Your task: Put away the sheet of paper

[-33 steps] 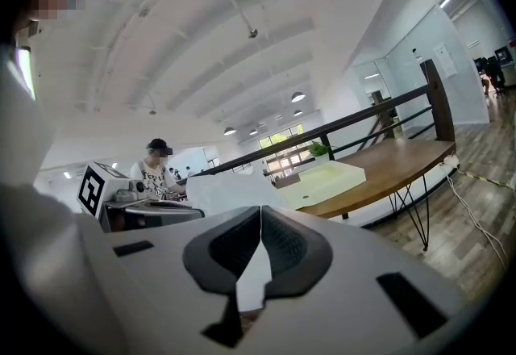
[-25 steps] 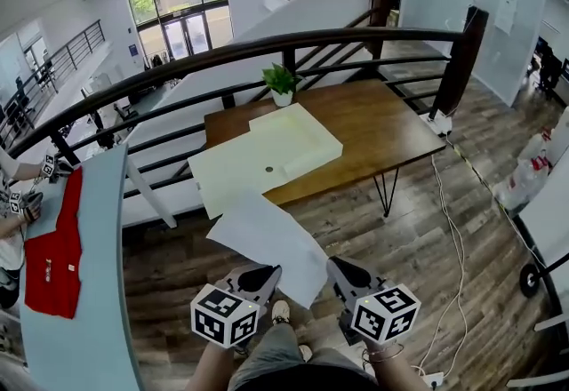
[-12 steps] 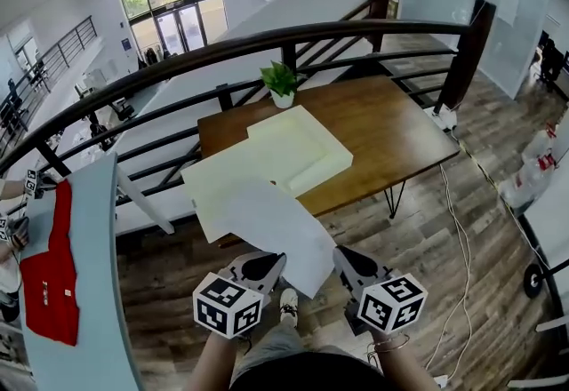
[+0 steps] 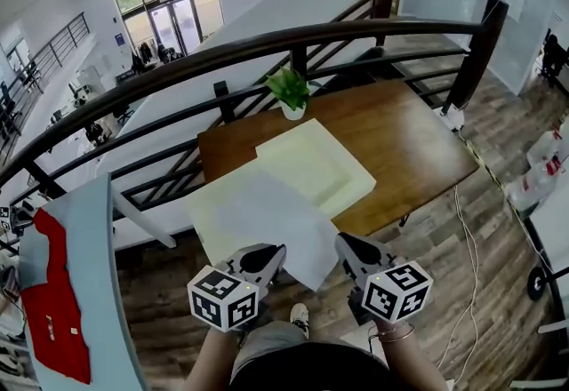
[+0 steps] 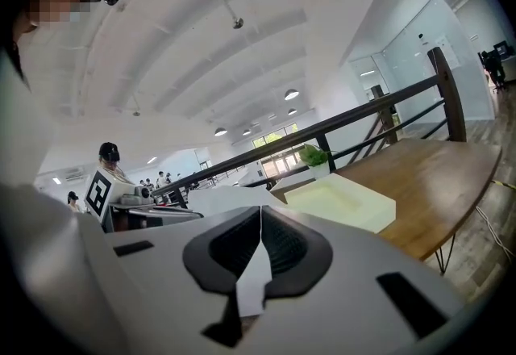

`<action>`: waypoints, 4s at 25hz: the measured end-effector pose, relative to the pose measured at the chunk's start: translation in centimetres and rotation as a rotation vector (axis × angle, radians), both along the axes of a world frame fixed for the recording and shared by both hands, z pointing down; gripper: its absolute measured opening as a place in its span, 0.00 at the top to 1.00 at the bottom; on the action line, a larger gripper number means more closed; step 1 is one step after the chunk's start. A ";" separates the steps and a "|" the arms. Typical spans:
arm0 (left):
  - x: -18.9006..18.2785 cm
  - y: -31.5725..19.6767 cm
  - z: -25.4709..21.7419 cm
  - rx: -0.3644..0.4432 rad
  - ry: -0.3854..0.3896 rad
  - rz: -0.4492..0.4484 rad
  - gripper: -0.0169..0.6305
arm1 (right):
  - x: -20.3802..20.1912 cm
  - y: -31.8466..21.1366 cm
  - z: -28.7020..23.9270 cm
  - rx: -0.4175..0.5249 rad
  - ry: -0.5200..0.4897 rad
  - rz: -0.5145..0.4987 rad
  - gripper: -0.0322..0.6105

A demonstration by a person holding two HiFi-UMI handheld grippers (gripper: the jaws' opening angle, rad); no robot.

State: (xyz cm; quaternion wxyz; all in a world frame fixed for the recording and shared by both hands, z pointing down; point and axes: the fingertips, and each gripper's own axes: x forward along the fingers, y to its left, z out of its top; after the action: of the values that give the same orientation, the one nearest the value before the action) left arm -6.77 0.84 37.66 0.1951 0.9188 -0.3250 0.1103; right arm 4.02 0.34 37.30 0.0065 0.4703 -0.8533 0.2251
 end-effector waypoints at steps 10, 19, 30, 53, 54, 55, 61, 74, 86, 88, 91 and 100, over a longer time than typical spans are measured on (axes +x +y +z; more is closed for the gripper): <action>-2.3 -6.7 0.5 -0.012 0.035 -0.010 0.95 | -1.8 -5.8 0.6 -0.019 0.021 0.008 0.91; -3.9 -10.3 0.0 -0.035 0.063 -0.025 0.95 | -1.9 -8.0 1.3 -0.056 0.016 0.030 0.91; -5.7 -13.4 0.4 -0.076 0.088 -0.099 0.95 | -2.2 -11.7 2.3 -0.104 0.043 -0.053 0.91; -7.7 -14.3 6.4 -0.253 0.024 -0.144 0.95 | -1.9 -14.6 6.6 -0.228 0.056 -0.181 0.91; -7.8 -14.1 6.7 -0.262 0.024 -0.148 0.95 | -1.8 -14.7 6.7 -0.232 0.054 -0.178 0.91; -7.9 -13.9 6.9 -0.271 0.027 -0.150 0.95 | -1.6 -14.7 6.9 -0.236 0.054 -0.176 0.91; -8.1 -13.1 8.2 -0.314 0.051 -0.139 0.95 | -0.9 -14.9 8.0 -0.259 0.068 -0.173 0.91; -8.0 -12.2 10.6 -0.400 0.063 -0.077 0.95 | -0.4 -15.0 9.3 -0.292 0.078 -0.171 0.91; -8.2 -13.1 11.9 -0.446 0.062 -0.083 0.95 | 0.9 -15.4 9.0 -0.274 0.056 -0.138 0.91; -8.2 -13.3 12.1 -0.452 0.062 -0.088 0.95 | 1.1 -15.4 9.0 -0.275 0.053 -0.135 0.91; -8.0 -13.8 12.4 -0.469 0.059 -0.096 0.95 | 1.4 -15.6 8.9 -0.272 0.052 -0.131 0.91; -6.8 -15.2 12.9 -0.505 0.068 -0.125 0.95 | 2.4 -16.6 8.7 -0.264 0.045 -0.128 0.91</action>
State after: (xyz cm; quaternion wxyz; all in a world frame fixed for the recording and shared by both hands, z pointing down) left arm -13.55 -14.33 50.60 0.4357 0.8222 -0.3365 0.1447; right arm 6.39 -16.30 45.98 0.1018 0.4148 -0.8442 0.3238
